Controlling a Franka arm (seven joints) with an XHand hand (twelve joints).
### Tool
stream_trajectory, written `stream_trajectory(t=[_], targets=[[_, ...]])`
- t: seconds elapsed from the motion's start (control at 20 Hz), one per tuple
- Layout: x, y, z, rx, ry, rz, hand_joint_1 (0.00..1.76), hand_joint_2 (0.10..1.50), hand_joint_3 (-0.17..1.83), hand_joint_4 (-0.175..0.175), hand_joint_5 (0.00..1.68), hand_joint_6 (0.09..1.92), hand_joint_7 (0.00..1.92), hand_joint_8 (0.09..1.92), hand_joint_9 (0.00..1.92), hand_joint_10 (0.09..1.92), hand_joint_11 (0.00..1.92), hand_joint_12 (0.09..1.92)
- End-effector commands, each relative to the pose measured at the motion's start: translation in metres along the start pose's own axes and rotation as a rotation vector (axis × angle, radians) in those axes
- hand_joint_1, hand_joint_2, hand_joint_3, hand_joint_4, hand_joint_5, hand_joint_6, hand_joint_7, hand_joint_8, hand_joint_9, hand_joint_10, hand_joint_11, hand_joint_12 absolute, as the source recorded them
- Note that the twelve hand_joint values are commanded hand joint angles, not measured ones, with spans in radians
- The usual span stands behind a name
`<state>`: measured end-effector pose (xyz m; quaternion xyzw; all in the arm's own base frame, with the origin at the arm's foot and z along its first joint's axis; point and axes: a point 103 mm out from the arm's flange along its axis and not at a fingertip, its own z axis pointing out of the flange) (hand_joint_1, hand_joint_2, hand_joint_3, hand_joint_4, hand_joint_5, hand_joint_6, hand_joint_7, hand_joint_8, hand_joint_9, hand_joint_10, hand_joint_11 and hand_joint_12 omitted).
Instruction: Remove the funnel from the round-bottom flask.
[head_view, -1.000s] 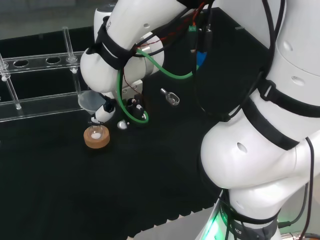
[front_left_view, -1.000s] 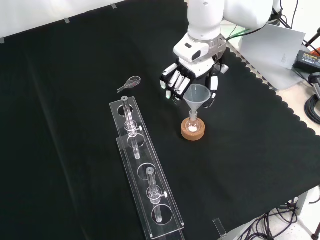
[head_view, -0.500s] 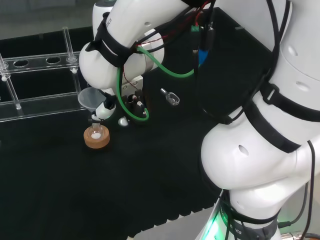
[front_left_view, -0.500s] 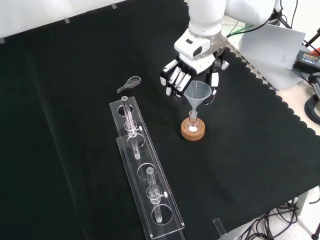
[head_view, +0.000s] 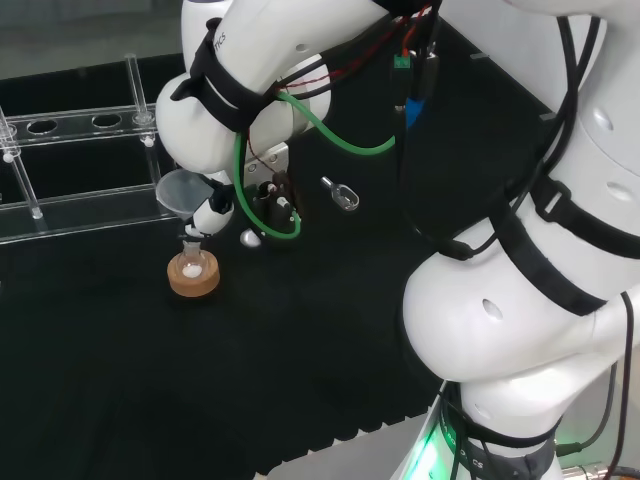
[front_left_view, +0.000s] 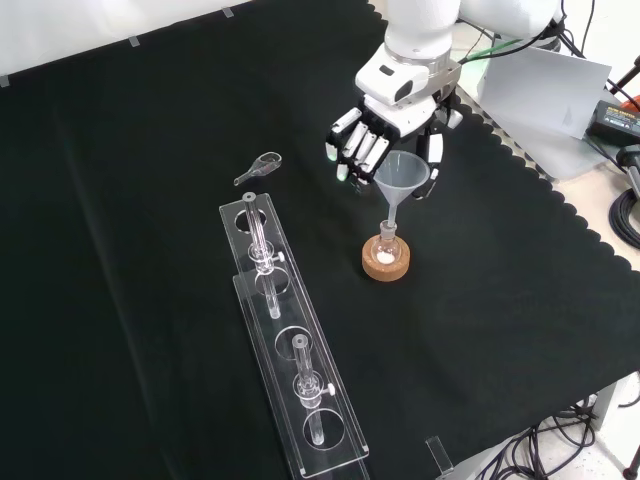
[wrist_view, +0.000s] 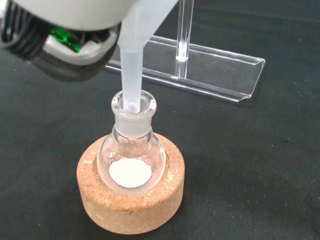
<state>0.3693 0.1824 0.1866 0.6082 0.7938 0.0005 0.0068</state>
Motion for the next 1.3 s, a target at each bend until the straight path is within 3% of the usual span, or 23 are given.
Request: stream_trajectory(t=[0.05,0.4,0.8,0.85,0.9,1.3], targets=[[0.000,-0.004,-0.012,-0.006,-0.009,-0.036,0.96,0.52,0.51,0.016,0.73,0.64,0.99,0.51,0.72,0.48,0.00,1.44],[-0.009,-0.006,-0.025,-0.026,-0.025,-0.049,0.96,0.52,0.52,0.017,0.73,0.64,0.99,0.51,0.72,0.48,0.00,1.44],[-0.022,-0.008,-0.050,-0.080,-0.029,-0.031,0.96,0.52,0.52,0.016,0.73,0.65,0.99,0.51,0.72,0.48,0.00,1.44],[-0.021,-0.007,-0.052,-0.067,-0.084,-0.055,0.96,0.52,0.52,0.016,0.73,0.65,0.99,0.51,0.72,0.48,0.00,1.44],[-0.019,-0.006,-0.055,-0.068,-0.098,-0.059,0.96,0.52,0.52,0.016,0.74,0.65,1.00,0.51,0.72,0.48,0.00,1.43],[-0.033,0.000,-0.082,-0.140,-0.028,-0.053,0.96,0.52,0.52,0.016,0.75,0.66,1.00,0.51,0.72,0.48,0.00,1.43]])
